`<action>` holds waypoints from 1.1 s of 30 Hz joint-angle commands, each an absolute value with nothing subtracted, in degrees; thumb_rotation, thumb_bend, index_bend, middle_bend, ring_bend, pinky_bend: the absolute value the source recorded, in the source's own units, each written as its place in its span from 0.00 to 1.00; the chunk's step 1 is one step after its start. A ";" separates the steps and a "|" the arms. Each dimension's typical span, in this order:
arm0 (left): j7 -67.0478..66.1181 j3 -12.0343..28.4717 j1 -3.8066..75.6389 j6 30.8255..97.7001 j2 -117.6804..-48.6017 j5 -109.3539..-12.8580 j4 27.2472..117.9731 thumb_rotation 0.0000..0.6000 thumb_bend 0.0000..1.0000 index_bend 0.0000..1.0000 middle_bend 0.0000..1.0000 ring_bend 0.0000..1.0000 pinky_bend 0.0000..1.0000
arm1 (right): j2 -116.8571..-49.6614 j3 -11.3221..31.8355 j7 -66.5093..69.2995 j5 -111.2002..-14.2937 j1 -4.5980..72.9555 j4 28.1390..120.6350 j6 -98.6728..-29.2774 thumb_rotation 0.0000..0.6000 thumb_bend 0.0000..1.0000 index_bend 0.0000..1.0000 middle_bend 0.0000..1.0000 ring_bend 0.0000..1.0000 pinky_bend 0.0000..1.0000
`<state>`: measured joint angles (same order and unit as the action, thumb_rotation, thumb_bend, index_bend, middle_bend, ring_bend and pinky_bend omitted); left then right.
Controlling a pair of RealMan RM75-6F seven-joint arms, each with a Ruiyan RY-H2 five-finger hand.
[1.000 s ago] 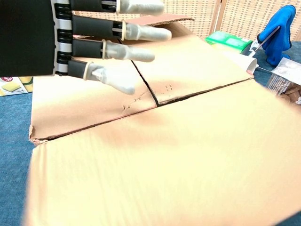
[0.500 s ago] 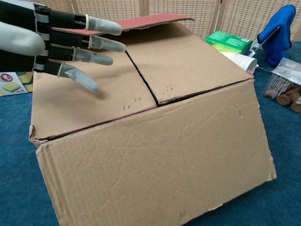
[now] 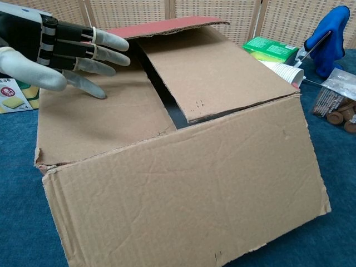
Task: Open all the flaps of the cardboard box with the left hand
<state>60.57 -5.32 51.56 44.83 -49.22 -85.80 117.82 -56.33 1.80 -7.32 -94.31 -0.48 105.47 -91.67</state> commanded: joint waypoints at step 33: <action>5.84 3.21 43.71 60.51 -47.39 -62.34 128.61 1.00 0.12 0.07 0.00 0.00 0.00 | -55.91 1.62 -6.97 -94.51 -0.63 106.03 -91.77 1.00 0.00 0.00 0.00 0.00 0.03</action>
<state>6.54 2.60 44.22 59.98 -47.52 -62.88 128.18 -55.91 1.62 -6.97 -94.51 -0.63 106.03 -91.77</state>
